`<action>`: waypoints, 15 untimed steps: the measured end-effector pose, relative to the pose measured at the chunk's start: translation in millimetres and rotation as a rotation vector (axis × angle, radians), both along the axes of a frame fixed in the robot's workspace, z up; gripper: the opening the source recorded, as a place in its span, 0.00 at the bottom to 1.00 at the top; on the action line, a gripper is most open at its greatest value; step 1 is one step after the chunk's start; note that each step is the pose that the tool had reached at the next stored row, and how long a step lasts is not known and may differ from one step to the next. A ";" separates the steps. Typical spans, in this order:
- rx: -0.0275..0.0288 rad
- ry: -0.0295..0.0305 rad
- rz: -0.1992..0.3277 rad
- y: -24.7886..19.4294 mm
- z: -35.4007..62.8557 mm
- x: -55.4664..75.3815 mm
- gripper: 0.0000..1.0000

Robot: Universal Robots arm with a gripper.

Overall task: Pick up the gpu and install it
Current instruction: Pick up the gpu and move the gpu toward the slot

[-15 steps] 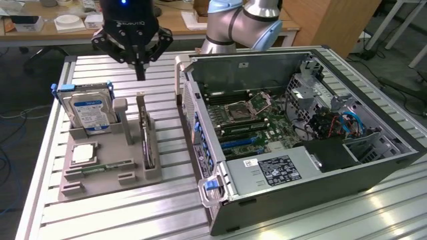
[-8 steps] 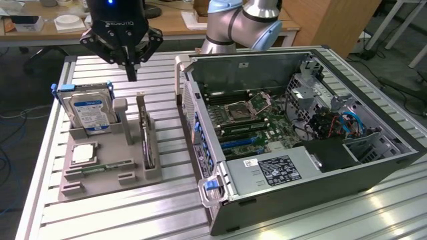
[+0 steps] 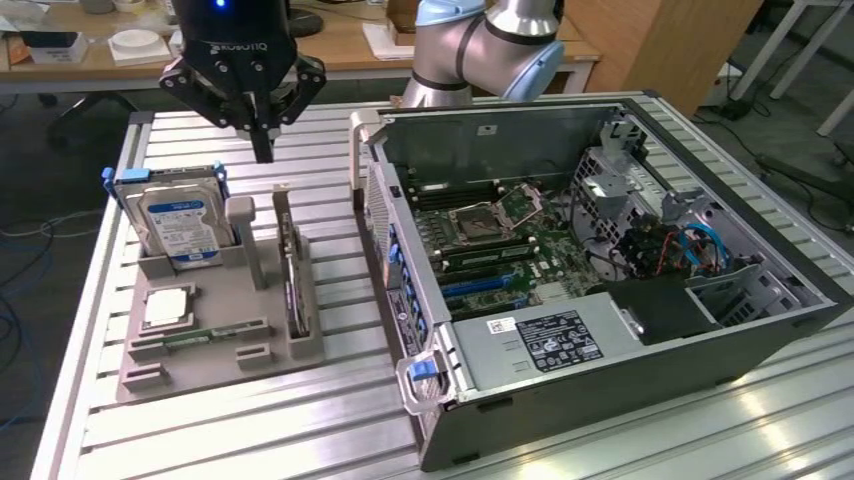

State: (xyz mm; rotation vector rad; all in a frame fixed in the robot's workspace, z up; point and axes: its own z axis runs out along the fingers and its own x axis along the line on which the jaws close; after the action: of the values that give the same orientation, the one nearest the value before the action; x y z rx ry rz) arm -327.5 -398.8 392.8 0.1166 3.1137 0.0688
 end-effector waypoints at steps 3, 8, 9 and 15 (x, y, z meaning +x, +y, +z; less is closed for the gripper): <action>0.0000 0.0000 0.000 0.0 0.0 0.0 0.10; 0.0001 0.0000 0.000 0.0 0.0 0.0 0.17; 0.0000 0.0000 0.000 0.0 0.0 0.0 0.17; 0.0001 0.0000 0.000 0.0 0.0 0.0 0.41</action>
State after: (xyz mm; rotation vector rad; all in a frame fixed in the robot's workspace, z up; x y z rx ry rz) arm -327.5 -398.9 392.8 0.1166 3.1136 0.0689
